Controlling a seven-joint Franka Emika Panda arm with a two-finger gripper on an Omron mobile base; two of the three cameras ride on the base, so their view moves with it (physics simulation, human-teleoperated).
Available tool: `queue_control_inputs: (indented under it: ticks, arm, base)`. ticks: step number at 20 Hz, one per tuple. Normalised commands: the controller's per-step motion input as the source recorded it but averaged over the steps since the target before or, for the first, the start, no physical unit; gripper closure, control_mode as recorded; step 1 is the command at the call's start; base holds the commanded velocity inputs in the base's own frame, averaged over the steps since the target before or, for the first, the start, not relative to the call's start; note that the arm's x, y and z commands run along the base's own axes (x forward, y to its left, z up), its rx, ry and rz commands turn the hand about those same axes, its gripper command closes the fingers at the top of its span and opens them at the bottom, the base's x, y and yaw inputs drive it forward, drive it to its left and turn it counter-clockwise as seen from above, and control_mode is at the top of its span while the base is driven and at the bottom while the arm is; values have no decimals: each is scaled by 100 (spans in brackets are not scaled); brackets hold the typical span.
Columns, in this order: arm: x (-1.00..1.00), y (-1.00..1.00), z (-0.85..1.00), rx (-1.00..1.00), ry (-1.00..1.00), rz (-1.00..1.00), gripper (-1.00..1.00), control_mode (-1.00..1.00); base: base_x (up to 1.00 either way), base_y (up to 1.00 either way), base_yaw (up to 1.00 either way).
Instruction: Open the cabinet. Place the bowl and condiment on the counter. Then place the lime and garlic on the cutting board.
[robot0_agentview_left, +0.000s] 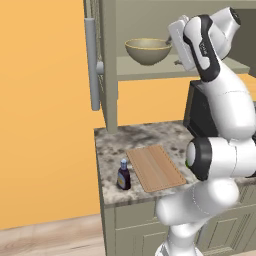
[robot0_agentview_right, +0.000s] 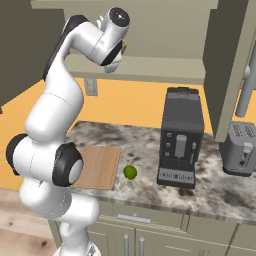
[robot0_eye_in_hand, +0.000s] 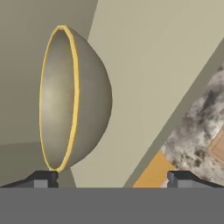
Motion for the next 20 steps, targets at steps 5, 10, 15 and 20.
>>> queue_control_inputs:
  ticks: [5, 10, 15, 20]
  arm:
    - [33, 0, -4, -5, 0, 0, -100, -100]
    - [32, 0, -6, -6, 0, 0, -100, -100]
    - [32, 0, -4, -6, 0, 0, -100, -100]
    - [30, 0, -5, -5, 0, 0, -100, -100]
  base:
    - [0, 0, 0]
    - [0, 0, 0]
    - [0, 0, 0]
    - [0, 0, 0]
